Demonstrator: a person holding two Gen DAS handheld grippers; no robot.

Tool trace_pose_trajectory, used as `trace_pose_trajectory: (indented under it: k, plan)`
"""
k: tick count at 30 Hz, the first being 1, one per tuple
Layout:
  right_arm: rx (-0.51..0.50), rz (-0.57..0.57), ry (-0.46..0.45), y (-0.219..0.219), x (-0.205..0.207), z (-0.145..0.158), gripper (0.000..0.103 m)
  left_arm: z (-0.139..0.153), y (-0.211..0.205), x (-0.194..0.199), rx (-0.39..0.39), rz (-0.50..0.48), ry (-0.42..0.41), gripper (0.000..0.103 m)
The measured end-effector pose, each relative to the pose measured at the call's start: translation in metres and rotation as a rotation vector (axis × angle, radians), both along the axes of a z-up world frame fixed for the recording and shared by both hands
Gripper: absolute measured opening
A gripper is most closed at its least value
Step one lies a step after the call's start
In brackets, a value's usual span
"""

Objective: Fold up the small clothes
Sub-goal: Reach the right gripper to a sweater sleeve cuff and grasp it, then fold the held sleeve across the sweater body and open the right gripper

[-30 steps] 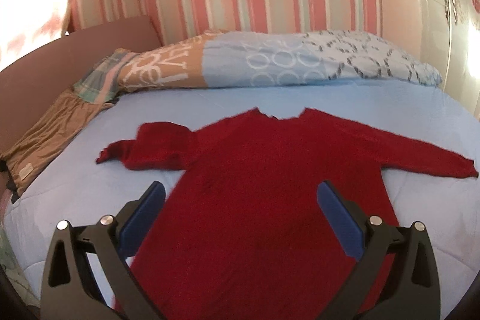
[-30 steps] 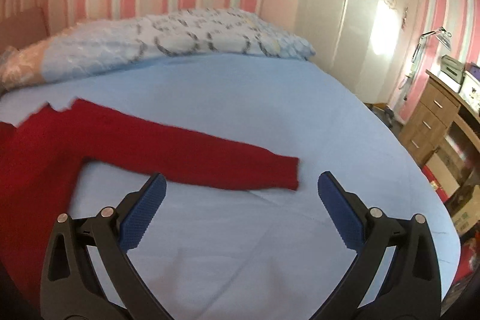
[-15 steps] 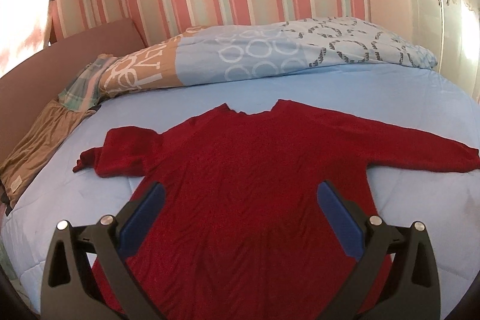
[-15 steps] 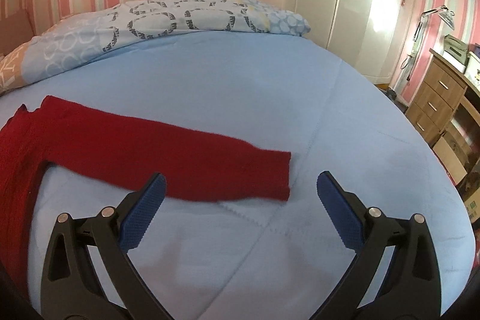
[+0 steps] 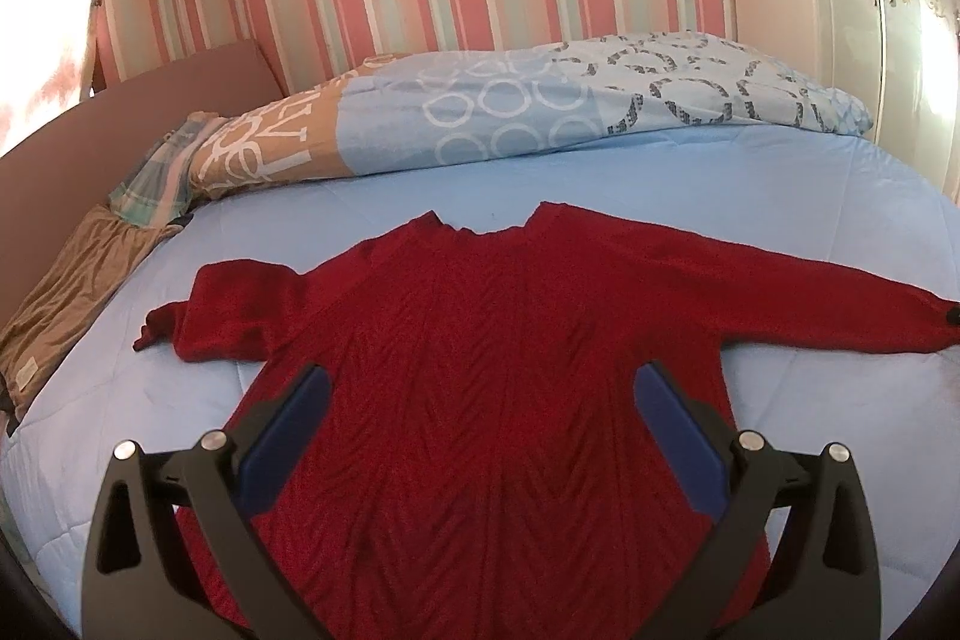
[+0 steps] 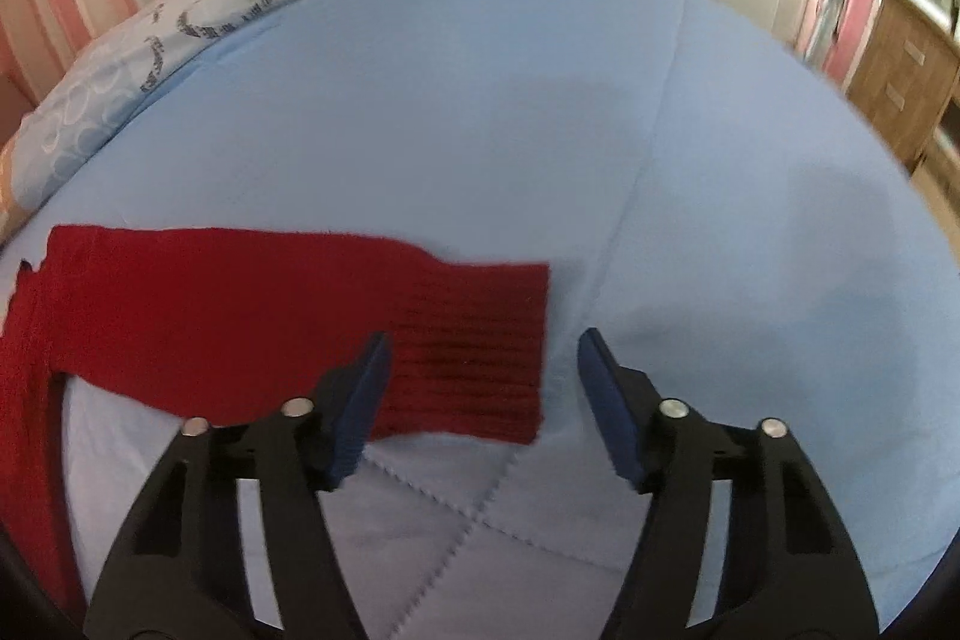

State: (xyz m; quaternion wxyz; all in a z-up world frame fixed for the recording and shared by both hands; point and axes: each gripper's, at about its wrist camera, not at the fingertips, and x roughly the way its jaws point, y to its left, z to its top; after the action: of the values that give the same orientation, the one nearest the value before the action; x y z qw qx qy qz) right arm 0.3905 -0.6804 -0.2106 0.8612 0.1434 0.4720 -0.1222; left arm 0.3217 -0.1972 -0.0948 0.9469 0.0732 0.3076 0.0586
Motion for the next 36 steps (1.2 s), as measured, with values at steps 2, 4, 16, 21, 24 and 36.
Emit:
trace_pose_trajectory:
  k: [2,4,16,21,24,36]
  plan:
    - [-0.007,-0.01,0.008,0.003,0.004,-0.005,0.062,-0.002,0.001,0.001,0.002,0.002,0.006,0.102]
    - [0.007,-0.019,0.001,0.004,0.006,-0.005,0.06,-0.003,0.005,0.001,0.004,0.005,0.009,0.102]
    - [-0.021,0.072,-0.154,0.036,0.01,0.062,0.018,-0.004,0.028,0.012,0.008,0.024,0.006,0.102]
    - [-0.024,0.166,-0.245,0.096,0.031,0.114,0.018,-0.001,0.051,0.022,0.003,0.044,0.001,0.102]
    - [0.011,0.231,-0.28,0.146,0.057,0.135,0.018,0.002,0.071,0.026,-0.004,0.058,-0.008,0.102]
    - [0.045,0.457,-0.241,0.369,0.145,0.117,0.018,-0.001,0.179,0.052,-0.019,0.109,0.021,0.102]
